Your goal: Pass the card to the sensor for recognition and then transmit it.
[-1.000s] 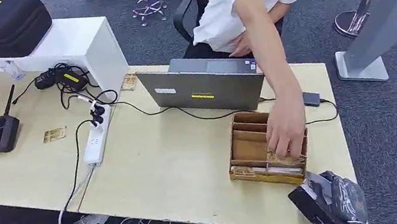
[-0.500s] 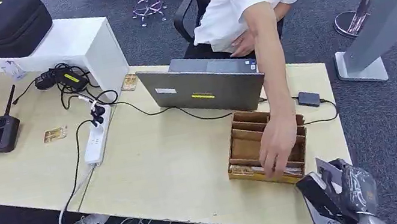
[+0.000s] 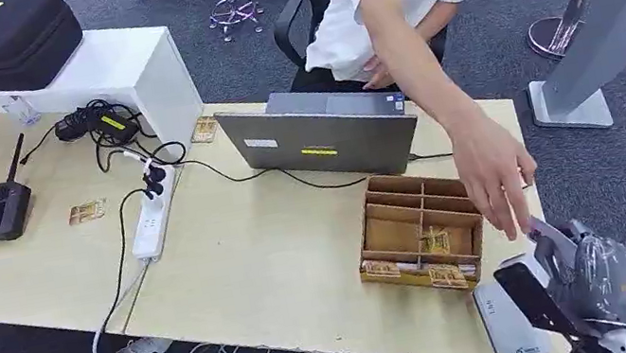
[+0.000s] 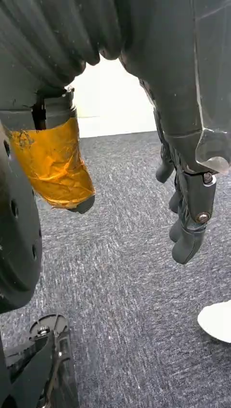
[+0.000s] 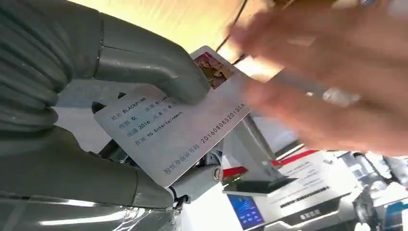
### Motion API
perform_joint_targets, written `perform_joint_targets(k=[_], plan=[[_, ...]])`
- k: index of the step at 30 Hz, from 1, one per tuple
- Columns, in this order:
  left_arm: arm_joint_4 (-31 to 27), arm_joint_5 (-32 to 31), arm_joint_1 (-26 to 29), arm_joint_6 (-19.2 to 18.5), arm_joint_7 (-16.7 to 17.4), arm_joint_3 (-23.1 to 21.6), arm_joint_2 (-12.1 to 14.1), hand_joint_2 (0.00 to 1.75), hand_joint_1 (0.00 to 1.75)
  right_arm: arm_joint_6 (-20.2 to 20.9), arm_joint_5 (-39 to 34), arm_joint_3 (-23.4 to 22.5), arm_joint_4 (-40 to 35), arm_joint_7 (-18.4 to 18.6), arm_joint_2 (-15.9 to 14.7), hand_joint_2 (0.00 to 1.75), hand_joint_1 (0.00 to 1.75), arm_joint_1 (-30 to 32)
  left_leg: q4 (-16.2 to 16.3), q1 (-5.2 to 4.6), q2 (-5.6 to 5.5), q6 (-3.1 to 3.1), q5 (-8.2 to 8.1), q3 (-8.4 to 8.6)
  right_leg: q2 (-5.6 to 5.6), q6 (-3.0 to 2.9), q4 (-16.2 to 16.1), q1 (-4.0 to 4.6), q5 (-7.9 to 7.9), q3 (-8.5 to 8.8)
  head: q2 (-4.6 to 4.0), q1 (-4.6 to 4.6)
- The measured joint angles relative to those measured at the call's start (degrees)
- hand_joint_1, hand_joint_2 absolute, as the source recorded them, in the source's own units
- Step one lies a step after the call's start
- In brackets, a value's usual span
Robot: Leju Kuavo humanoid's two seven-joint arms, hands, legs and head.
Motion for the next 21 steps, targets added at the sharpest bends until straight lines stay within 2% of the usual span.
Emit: perform_joint_targets(k=[3, 7, 10, 11, 12, 15, 21], plan=[[0.0, -1.3, -0.1, -0.5, 0.1, 0.0, 0.0, 1.75, 0.00, 2.8, 0.4, 2.6, 0.4, 2.1, 0.0, 1.75, 1.75, -2.2, 0.0, 0.00, 0.02, 0.00, 0.01, 0.01, 0.01, -0.01, 0.0, 0.00, 0.01, -0.04, 0.00, -0.02], [0.0, -1.8, -0.3, -1.0, 0.1, -0.1, 0.1, 1.75, 0.00, 4.4, 0.1, 5.5, 3.4, 3.6, 0.0, 1.75, 1.75, -6.8, 0.0, 0.00, 0.03, -0.02, 0.09, -0.01, 0.03, -0.06, 0.0, 0.00, 0.07, -0.04, 0.00, -0.02], [0.0, -2.0, -0.6, -1.4, 0.3, -0.2, 0.1, 1.75, 0.00, 4.2, -2.8, 7.6, 7.6, 3.8, 0.3, 1.75, 1.75, -12.3, 0.0, 0.01, 0.00, -0.05, 0.22, 0.02, -0.01, -0.09, 0.0, 0.01, 0.12, -0.07, 0.00, -0.02], [0.0, -2.0, -0.7, -1.6, 0.4, -0.3, 0.1, 1.75, 0.00, 3.9, -4.0, 8.1, 8.6, 3.7, 0.5, 1.75, 0.70, -14.0, 0.0, 0.01, -0.09, -0.02, 0.26, -0.01, -0.12, -0.09, 0.0, 0.01, 0.12, -0.07, 0.00, 0.00], [0.0, -2.1, -0.7, -1.6, 0.6, -0.5, 0.0, 1.75, 0.00, 3.7, -5.1, 8.6, 9.4, 3.6, 0.8, 1.75, 0.00, -15.4, 0.0, 0.02, -0.23, -0.01, 0.30, -0.04, -0.23, -0.09, 0.0, 0.01, 0.12, -0.07, 0.00, 0.00], [0.0, -2.1, -0.6, -1.6, 0.7, -0.8, 0.0, 1.75, 0.00, 4.2, -9.1, 10.5, 10.3, 3.7, 1.4, 1.75, 0.00, -17.8, 0.0, 0.02, -0.41, -0.02, 0.31, -0.13, -0.40, -0.09, 0.1, 0.01, 0.11, -0.07, 0.00, -0.02], [0.0, -2.0, -0.7, -1.6, 0.7, -1.2, 0.1, 1.75, 0.00, 4.2, -11.0, 14.1, 9.1, 3.3, 1.7, 1.75, 0.00, -18.3, 0.0, 0.00, -0.34, -0.01, 0.27, -0.23, -0.31, -0.05, 0.0, 0.00, 0.08, -0.22, 0.00, 0.00]])
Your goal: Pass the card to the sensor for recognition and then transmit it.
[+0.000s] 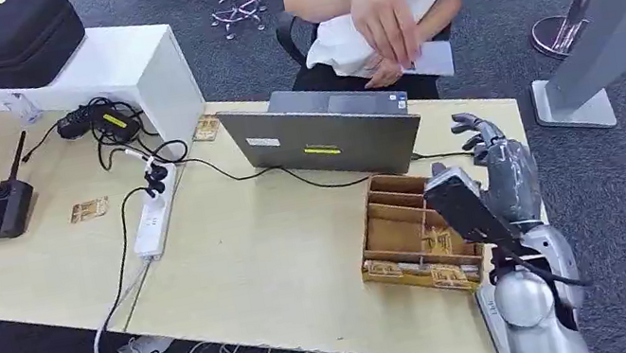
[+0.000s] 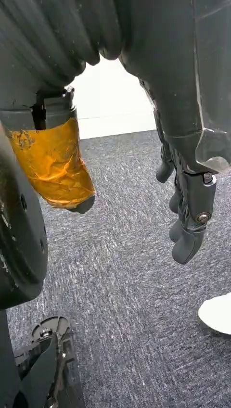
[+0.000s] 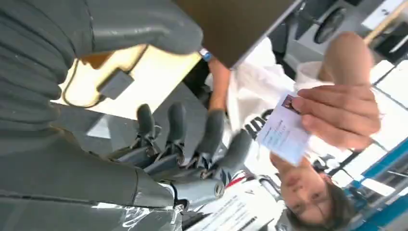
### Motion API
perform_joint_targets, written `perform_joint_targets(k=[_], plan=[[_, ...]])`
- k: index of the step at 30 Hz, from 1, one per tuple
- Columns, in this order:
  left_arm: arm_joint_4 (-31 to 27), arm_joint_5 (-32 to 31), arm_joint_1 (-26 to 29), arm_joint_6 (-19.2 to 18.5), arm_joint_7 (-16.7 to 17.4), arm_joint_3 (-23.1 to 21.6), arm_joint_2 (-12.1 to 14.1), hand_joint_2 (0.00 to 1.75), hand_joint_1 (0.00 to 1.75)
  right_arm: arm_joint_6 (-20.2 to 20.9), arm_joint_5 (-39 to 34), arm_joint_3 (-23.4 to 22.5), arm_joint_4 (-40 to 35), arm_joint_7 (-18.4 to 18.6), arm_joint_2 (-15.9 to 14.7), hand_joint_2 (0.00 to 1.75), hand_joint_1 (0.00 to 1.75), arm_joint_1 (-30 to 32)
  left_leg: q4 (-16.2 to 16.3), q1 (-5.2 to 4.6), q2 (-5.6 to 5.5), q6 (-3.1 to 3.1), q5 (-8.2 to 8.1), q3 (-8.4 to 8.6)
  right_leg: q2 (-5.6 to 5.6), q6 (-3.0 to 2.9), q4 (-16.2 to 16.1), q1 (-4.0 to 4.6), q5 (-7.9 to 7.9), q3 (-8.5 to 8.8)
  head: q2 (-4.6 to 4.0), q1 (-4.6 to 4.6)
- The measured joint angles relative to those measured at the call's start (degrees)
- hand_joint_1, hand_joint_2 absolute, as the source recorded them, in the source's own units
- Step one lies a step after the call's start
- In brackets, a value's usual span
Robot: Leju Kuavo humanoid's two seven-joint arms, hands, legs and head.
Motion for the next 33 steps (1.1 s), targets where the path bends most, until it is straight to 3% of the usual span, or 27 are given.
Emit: perform_joint_targets(k=[9, 16, 24, 29, 33], plan=[[0.0, 0.2, 0.0, 0.2, -0.1, 0.0, 0.0, 1.75, 0.00, 0.2, -0.9, 3.1, -4.2, -0.9, -0.2, 1.75, 0.00, 1.4, 0.0, 0.00, 0.05, 0.00, 0.01, 0.03, 0.03, -0.01, 0.0, 0.00, 0.02, -0.01, 0.00, 0.00], [0.0, 0.9, 0.1, 1.0, -1.0, 0.1, 0.0, 1.75, 0.00, 0.8, 1.3, 8.0, -14.4, -3.1, -2.4, 1.75, 0.00, 10.6, 0.0, 0.01, 0.04, -0.02, -0.06, -0.01, 0.03, -0.01, 0.0, 0.01, -0.03, -0.02, 0.00, 0.00], [0.0, 1.9, 0.1, 1.3, -1.3, 0.7, 0.0, 1.75, 0.00, 0.9, 1.3, 10.3, -19.0, -5.2, -4.7, 1.75, 0.00, 17.4, 0.0, 0.01, 0.03, -0.02, -0.06, -0.02, -0.01, -0.01, 0.0, 0.01, -0.04, -0.02, 0.00, 0.00], [0.0, 2.4, 0.0, 1.7, -1.8, 1.5, 0.0, 1.75, 0.00, -2.5, 5.8, 12.7, -19.4, -8.1, -7.9, 1.75, 0.00, 24.0, 0.0, 0.00, 0.04, -0.02, -0.07, -0.03, 0.02, -0.01, 0.0, 0.00, -0.04, -0.02, 0.00, 0.00], [0.0, 2.5, 0.0, 1.7, -1.9, 1.8, 0.0, 1.75, 0.00, -7.3, 14.4, 15.7, -19.2, -5.3, -9.5, 1.75, 0.00, 26.7, 0.0, 0.01, 0.06, -0.04, -0.08, -0.03, 0.04, -0.01, 0.0, 0.01, -0.04, -0.04, 0.00, -0.02]])
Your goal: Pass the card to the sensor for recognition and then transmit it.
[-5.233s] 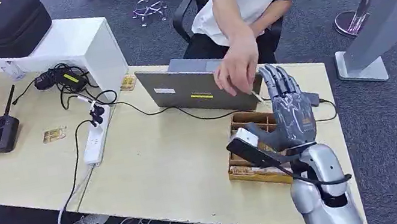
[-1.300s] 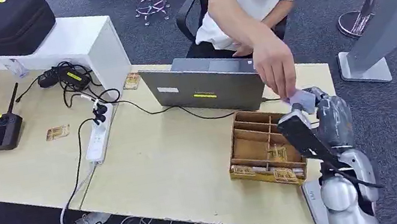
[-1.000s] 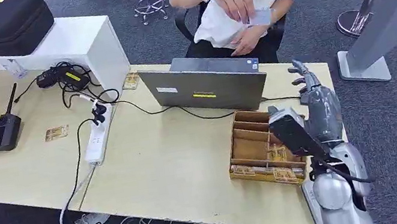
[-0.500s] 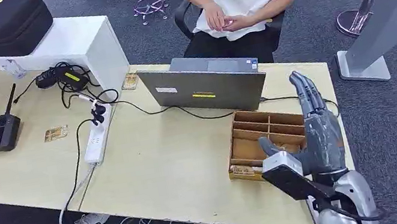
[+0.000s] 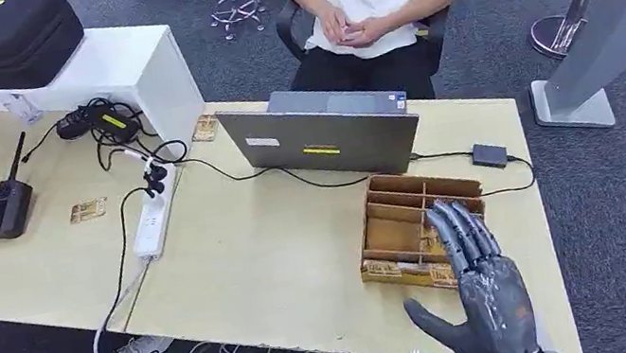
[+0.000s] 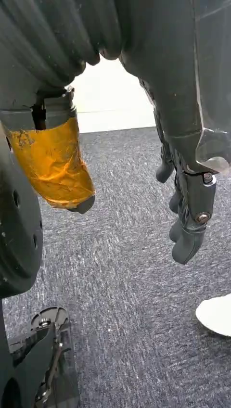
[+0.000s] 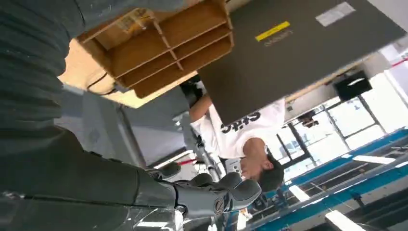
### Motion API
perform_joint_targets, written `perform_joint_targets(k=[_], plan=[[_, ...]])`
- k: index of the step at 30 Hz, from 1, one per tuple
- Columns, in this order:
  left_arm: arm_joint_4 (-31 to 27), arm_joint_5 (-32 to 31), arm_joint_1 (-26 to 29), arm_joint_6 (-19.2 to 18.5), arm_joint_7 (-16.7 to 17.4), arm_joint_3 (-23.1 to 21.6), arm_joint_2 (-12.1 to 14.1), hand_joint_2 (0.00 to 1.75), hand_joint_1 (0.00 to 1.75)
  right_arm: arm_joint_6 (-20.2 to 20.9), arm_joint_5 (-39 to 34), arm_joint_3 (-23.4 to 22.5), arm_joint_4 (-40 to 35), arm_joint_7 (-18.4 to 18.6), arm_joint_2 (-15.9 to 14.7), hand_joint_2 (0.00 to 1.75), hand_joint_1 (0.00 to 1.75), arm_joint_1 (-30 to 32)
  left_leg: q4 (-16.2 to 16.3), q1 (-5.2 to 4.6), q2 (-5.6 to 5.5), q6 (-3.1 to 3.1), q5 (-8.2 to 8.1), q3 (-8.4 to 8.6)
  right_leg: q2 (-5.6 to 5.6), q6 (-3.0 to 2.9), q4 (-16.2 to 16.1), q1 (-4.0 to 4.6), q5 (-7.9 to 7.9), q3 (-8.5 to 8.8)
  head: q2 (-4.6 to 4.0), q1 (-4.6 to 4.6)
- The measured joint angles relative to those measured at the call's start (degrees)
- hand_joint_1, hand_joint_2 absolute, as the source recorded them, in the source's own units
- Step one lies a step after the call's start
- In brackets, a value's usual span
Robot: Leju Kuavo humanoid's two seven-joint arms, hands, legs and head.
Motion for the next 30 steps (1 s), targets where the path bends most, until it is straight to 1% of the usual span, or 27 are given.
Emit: perform_joint_targets(k=[3, 7, 8, 11, 12, 14, 16, 22, 30], plan=[[0.0, -0.2, 0.0, 0.0, -0.1, 0.3, 0.0, 1.75, 0.00, -2.8, 5.8, 3.0, 2.2, 4.2, -1.1, 1.75, 0.00, 0.4, 0.0, 0.01, 0.01, 0.00, 0.00, 0.00, 0.01, 0.00, 0.0, 0.01, 0.00, 0.00, 0.00, 0.00], [0.0, -1.0, -0.1, 0.0, -0.1, 0.3, 0.0, 1.75, 0.00, -6.0, 16.6, 5.4, 8.2, 12.4, -1.6, 1.75, 0.00, -0.9, 0.0, 0.02, 0.02, -0.01, 0.02, 0.00, 0.00, -0.01, 0.0, 0.02, 0.01, 0.01, 0.00, 0.00], [0.0, -1.1, -0.1, 0.0, -0.1, 0.3, 0.0, 1.75, 0.00, -6.6, 18.3, 6.1, 10.3, 15.8, -1.8, 1.75, 0.00, -1.8, 0.0, 0.02, 0.02, -0.02, 0.03, 0.01, 0.01, -0.02, 0.0, 0.02, 0.02, 0.02, 0.00, 0.02], [0.0, -1.6, -0.1, 0.0, -0.1, 0.3, -0.1, 1.75, 0.00, -6.7, 19.2, 8.5, 14.8, 24.1, -2.8, 1.75, 0.00, -4.8, 0.0, 0.02, 0.03, 0.02, 0.07, 0.01, 0.00, 0.00, 0.0, 0.01, 0.05, 0.03, 0.00, 0.04], [0.0, -1.7, -0.1, 0.0, -0.1, 0.3, -0.1, 1.75, 0.00, -6.5, 19.2, 9.4, 16.3, 26.1, -3.2, 1.75, 0.00, -5.9, 0.0, 0.01, 0.04, 0.02, 0.08, 0.02, 0.00, 0.00, 0.0, 0.01, 0.06, 0.03, 0.00, 0.00], [0.0, -1.8, -0.1, 0.0, -0.1, 0.3, -0.1, 1.75, 0.00, -6.0, 19.2, 10.2, 18.3, 27.1, -3.4, 1.75, 0.00, -7.3, 0.0, 0.00, 0.03, 0.02, 0.08, 0.02, 0.00, -0.02, 0.0, 0.01, 0.08, 0.03, 0.00, 0.02], [0.0, -1.9, -0.1, 0.0, -0.1, 0.3, -0.1, 1.75, 0.00, -5.6, 19.2, 10.5, 20.0, 27.4, -3.5, 1.75, 0.00, -8.2, 0.0, 0.00, 0.03, 0.02, 0.08, 0.02, 0.00, -0.02, 0.0, 0.01, 0.08, 0.03, 0.00, 0.02], [0.0, -2.1, -0.1, -0.1, 0.0, 0.3, -0.1, 1.75, 0.00, -5.2, 19.2, 10.2, 24.2, 28.5, -3.5, 1.75, 0.00, -10.2, 0.0, 0.01, 0.03, 0.02, 0.07, 0.01, 0.00, -0.02, 0.0, 0.01, 0.08, 0.01, 0.00, 0.02], [0.0, -2.1, -0.1, -0.1, 0.0, 0.3, -0.1, 1.75, 0.00, -5.2, 19.2, 9.9, 26.5, 28.8, -3.6, 1.75, 0.00, -11.2, 0.0, 0.01, 0.03, 0.02, 0.07, 0.01, 0.00, -0.02, 0.0, 0.01, 0.08, 0.00, 0.00, 0.02]])
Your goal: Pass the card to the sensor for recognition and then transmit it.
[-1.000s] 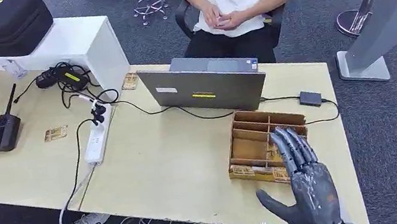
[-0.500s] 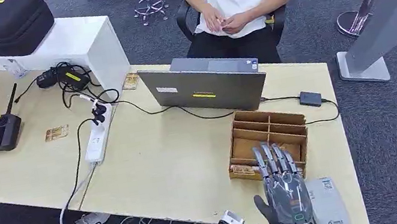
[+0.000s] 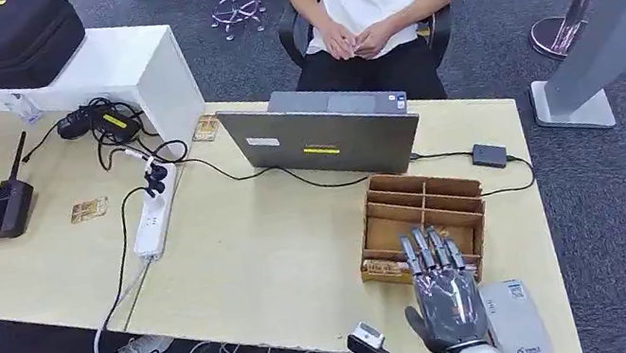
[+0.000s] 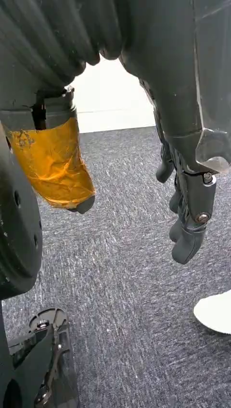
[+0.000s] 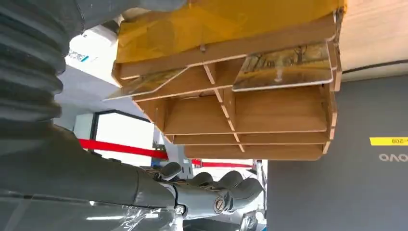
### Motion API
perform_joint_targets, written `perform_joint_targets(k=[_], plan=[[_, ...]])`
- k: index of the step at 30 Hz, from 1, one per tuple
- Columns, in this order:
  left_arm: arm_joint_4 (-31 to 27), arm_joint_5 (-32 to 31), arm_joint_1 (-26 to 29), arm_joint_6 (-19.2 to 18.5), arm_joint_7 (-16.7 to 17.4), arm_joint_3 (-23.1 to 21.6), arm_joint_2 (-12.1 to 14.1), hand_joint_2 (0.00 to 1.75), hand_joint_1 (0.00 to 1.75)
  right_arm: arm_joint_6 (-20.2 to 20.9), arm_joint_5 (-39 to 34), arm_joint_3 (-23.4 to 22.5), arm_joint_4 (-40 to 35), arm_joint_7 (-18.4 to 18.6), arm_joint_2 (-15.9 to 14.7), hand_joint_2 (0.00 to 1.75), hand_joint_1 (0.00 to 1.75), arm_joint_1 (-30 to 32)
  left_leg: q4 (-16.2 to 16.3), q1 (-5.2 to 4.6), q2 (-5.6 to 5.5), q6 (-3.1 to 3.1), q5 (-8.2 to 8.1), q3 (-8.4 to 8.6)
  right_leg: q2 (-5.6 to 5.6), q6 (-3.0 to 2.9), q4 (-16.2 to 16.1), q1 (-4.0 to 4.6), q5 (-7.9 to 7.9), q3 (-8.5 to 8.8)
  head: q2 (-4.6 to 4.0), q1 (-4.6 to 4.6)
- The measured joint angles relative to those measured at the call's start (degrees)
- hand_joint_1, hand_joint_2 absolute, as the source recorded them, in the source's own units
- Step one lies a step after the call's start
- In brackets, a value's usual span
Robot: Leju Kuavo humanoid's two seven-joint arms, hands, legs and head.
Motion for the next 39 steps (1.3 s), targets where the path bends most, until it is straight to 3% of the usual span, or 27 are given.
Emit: perform_joint_targets(k=[6, 23, 28, 39], plan=[[0.0, 0.0, 0.0, 0.0, 0.1, 0.0, 0.0, 1.75, 0.00, 0.6, 0.0, 0.0, 0.2, 3.5, -0.6, 1.75, 0.00, -0.3, 0.0, -0.01, 0.00, 0.00, 0.00, 0.00, 0.00, 0.00, 0.0, -0.01, 0.00, 0.00, 0.00, 0.00], [0.0, 0.1, 0.0, 0.1, 0.2, 0.1, 0.0, 1.75, 0.00, 2.9, 0.0, -9.0, -4.8, 2.6, -1.4, 1.75, 0.00, 1.6, 0.0, -0.01, 0.00, 0.00, 0.00, 0.00, 0.02, 0.00, 0.0, -0.01, 0.00, -0.02, 0.00, -0.02], [0.0, 0.1, 0.0, 0.1, 0.1, 0.1, 0.0, 1.75, 0.00, 4.4, 0.0, -9.2, -4.5, 5.6, -1.8, 1.75, 0.00, 1.5, 0.0, -0.01, 0.00, 0.00, 0.00, 0.00, 0.02, 0.00, 0.0, 0.00, 0.00, -0.01, 0.00, -0.02], [0.0, 0.0, 0.0, 0.1, 0.1, 0.1, 0.0, 1.75, 0.00, 3.9, 0.0, -9.2, -1.9, 4.0, -1.8, 1.75, 0.00, 0.7, 0.0, -0.01, 0.00, 0.00, 0.00, -0.01, 0.01, 0.00, 0.0, -0.01, 0.00, -0.01, 0.00, 0.00]])
